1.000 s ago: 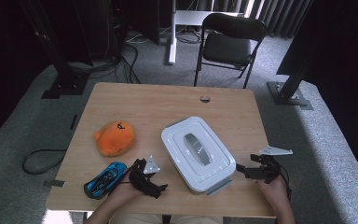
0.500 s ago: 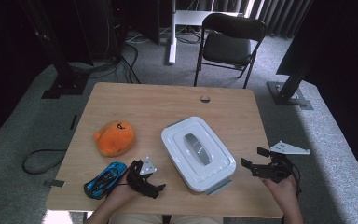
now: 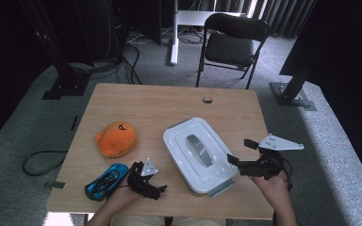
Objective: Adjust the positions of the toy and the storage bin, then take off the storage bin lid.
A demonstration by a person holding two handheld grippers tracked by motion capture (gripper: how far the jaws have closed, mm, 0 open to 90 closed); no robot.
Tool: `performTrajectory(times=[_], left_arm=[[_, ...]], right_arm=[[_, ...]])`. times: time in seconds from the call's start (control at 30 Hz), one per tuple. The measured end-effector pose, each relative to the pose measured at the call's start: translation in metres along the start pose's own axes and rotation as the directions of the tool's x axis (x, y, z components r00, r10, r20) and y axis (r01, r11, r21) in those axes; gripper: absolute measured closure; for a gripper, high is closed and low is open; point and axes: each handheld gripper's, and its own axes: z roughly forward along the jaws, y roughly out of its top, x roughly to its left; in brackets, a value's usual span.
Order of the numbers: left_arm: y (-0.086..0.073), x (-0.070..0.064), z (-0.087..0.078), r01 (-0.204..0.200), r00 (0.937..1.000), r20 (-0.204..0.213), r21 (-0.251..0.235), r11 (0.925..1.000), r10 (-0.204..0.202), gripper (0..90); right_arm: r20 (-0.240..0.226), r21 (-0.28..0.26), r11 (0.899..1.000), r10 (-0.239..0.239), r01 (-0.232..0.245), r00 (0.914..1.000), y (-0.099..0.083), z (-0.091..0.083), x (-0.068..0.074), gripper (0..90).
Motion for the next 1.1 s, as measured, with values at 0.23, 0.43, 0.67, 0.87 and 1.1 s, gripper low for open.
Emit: performTrajectory(times=[0.23,0.43,0.67,0.87,1.1], left_arm=[[0.000,0.000,0.000,0.004,1.0000,-0.001,-0.002,1.0000,-0.004,1.5],[0.000,0.000,0.000,0.004,1.0000,-0.002,-0.002,1.0000,-0.004,1.5],[0.000,-0.001,0.000,0.005,1.0000,-0.002,-0.002,1.0000,-0.005,1.5],[0.000,-0.001,0.000,0.006,1.0000,-0.002,-0.003,1.0000,-0.006,1.5],[0.000,0.000,-0.001,0.003,1.0000,-0.004,0.001,1.0000,-0.003,1.5]], right_arm=[[-0.037,0.045,0.998,-0.052,0.053,0.9980,0.006,0.026,0.027,13.8],[-0.038,0.089,0.992,-0.083,0.086,0.9958,0.006,0.043,0.044,16.3],[-0.004,0.117,0.989,-0.096,0.096,0.9954,0.004,0.056,0.052,24.8],[0.035,0.147,0.982,-0.123,0.116,0.9918,-0.004,0.065,0.059,35.5],[0.065,0.138,0.987,-0.096,0.086,0.9933,-0.013,0.067,0.062,46.2]])
